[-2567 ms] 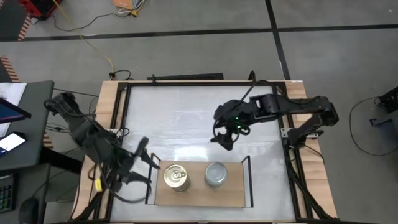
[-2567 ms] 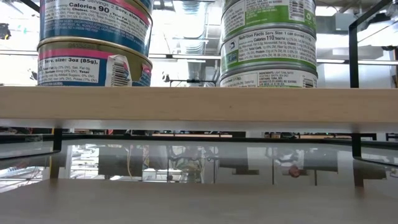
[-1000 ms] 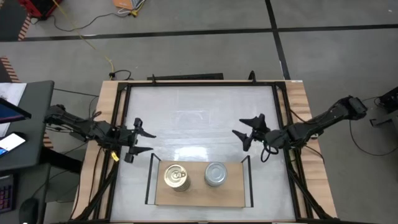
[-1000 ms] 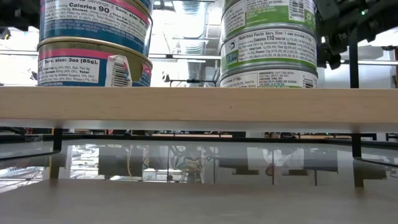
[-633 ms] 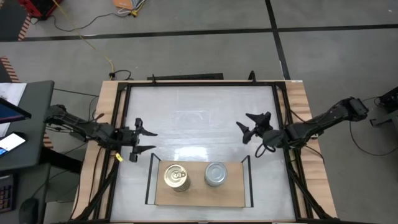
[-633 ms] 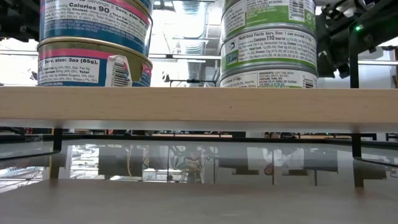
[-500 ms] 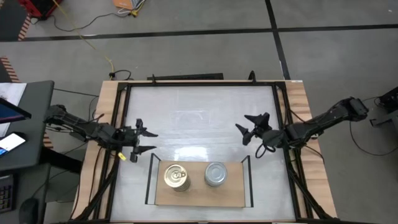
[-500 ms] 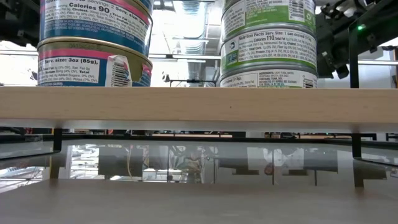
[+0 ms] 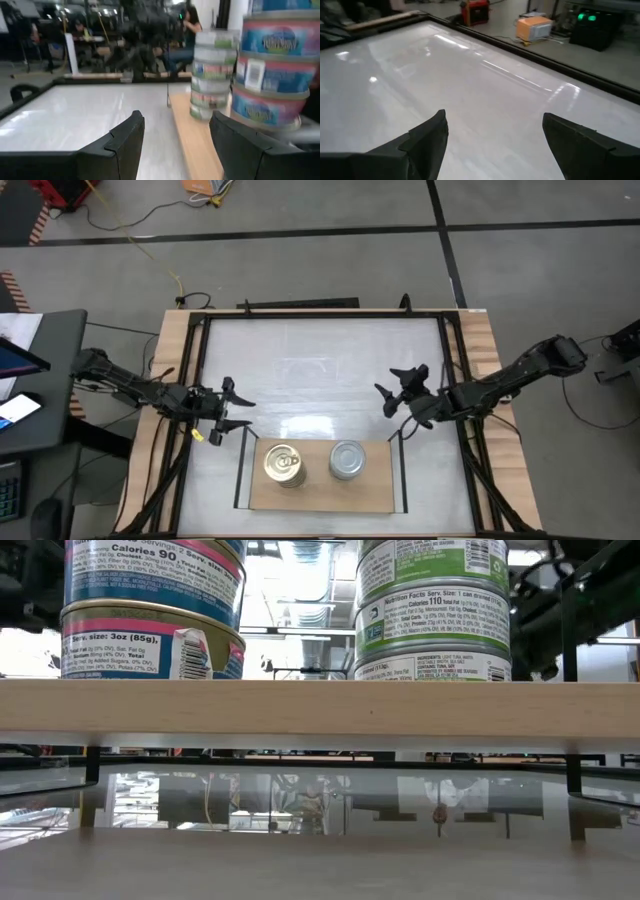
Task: Stack canned seafood by type on shelf
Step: Return to Home Position
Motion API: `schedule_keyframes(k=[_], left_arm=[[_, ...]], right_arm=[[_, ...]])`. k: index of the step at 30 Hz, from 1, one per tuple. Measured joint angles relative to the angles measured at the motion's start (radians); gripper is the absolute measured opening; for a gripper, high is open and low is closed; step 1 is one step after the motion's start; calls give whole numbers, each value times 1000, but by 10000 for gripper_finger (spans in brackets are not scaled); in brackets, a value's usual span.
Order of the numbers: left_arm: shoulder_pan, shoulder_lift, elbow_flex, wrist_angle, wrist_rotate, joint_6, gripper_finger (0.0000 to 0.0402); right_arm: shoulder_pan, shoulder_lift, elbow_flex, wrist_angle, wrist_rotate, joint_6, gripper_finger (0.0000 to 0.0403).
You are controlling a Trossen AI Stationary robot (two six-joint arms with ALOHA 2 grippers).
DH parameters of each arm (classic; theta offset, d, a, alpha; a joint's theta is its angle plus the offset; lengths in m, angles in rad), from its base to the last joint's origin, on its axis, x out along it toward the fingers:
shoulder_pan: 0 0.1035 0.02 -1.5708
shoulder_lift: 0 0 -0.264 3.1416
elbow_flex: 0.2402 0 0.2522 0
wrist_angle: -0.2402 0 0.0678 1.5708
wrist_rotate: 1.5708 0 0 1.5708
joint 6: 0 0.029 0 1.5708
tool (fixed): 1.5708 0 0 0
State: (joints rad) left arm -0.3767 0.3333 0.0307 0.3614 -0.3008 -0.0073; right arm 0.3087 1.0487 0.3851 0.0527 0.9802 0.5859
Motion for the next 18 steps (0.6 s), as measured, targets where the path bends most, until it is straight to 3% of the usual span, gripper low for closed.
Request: schedule_keyframes(k=[9, 18], left_arm=[[0, -1, -19, -13, 0, -8, 215], [0, -16, 12, -87, -14, -9, 215]], right_arm=[[-51, 161, 1, 59, 13, 32, 347], [15, -49, 1, -126, 12, 46, 347]])
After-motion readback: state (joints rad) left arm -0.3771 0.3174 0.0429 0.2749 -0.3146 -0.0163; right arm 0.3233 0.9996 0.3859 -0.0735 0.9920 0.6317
